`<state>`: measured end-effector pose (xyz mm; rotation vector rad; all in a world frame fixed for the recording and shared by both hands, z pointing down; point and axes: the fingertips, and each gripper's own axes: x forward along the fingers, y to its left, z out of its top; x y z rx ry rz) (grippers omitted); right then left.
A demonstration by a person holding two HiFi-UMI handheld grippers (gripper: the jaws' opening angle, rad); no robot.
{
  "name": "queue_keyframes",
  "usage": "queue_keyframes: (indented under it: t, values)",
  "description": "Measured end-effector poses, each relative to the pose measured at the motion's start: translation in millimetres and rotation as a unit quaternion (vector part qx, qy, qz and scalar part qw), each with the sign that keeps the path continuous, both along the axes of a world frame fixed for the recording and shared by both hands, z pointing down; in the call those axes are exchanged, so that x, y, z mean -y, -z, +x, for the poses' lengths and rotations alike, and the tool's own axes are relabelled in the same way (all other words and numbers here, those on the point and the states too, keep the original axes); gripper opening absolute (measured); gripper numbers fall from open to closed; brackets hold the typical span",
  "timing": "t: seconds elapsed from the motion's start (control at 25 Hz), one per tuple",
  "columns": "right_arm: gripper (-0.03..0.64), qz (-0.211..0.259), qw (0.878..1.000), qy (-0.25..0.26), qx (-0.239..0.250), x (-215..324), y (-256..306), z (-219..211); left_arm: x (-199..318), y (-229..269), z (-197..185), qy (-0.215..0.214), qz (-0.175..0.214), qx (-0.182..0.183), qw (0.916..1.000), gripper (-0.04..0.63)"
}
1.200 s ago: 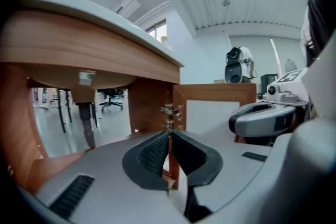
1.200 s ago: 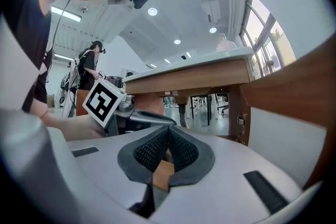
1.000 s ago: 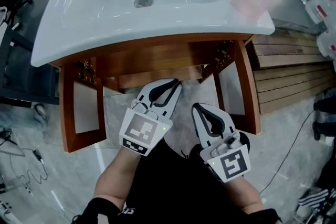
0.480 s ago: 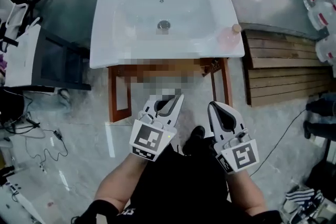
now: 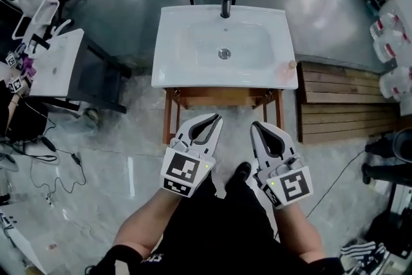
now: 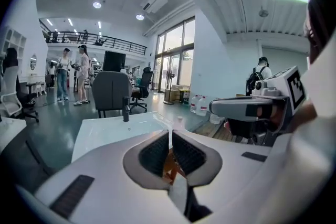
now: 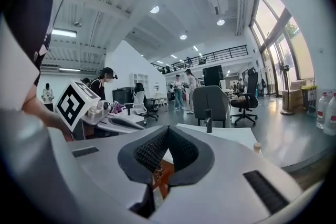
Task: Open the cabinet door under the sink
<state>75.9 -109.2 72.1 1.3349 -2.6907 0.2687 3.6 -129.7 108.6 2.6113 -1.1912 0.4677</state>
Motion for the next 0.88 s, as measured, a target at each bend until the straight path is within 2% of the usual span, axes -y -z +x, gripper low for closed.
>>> queue_keyframes:
  t: [0.16, 0.32, 0.44, 0.6, 0.76, 0.88]
  values:
    - [0.012, -0.018, 1.0, 0.0, 0.019, -15, 14, -21, -9, 17, -26, -0.006, 0.019, 0.011, 0.9997, 0.034]
    - [0.012, 0.003, 1.0, -0.004, 0.003, -25, 24, -35, -10, 21, -51, -0.002, 0.018, 0.012, 0.9998, 0.034]
    - [0.012, 0.003, 1.0, -0.005, 0.008, -28, 24, -28, -12, 31, -59, 0.008, 0.02, 0.009, 0.9997, 0.034]
    - [0.012, -0.002, 1.0, 0.008, 0.026, -23, 31, -9, -13, 49, -67, 0.043, 0.034, 0.013, 0.9984, 0.034]
    - [0.012, 0.022, 0.999, 0.033, 0.032, -23, 55, 2, -14, 63, -73, 0.078, 0.043, 0.009, 0.996, 0.034]
    - [0.012, 0.027, 0.998, 0.046, 0.03, -26, 64, 7, -17, 69, -72, 0.108, 0.038, -0.009, 0.9934, 0.034]
